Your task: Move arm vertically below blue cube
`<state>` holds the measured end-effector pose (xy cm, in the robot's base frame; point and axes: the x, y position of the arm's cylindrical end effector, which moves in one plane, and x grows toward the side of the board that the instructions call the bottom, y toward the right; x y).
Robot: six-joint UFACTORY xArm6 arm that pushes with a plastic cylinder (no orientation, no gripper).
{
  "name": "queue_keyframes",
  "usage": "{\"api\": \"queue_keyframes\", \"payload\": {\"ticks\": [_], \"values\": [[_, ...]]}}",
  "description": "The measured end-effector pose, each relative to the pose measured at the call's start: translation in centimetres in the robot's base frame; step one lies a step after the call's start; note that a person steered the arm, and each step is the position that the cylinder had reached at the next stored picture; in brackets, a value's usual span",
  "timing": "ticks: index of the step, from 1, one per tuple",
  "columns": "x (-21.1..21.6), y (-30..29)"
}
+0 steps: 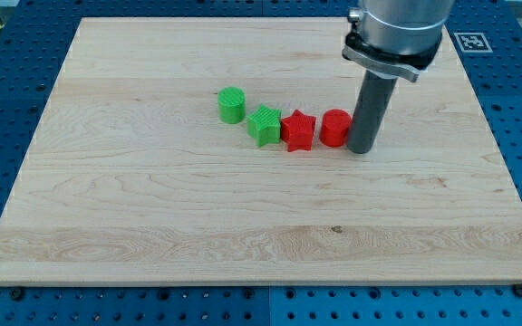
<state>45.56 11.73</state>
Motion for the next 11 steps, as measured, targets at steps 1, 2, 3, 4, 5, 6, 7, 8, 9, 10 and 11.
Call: {"api": "queue_keyframes", "payload": {"ticks": [1,2,3,4,5,6,7,8,9,10,11], "values": [[-0.6,3.9],[-4.5,3.9],[-6.1,0.6],[-6.3,-0.6],[-6.5,4.2],[-6.5,5.2],[-6.5,5.3],[-6.5,8.0],[-6.5,8.9],[-6.5,11.5],[-6.5,14.0]]}}
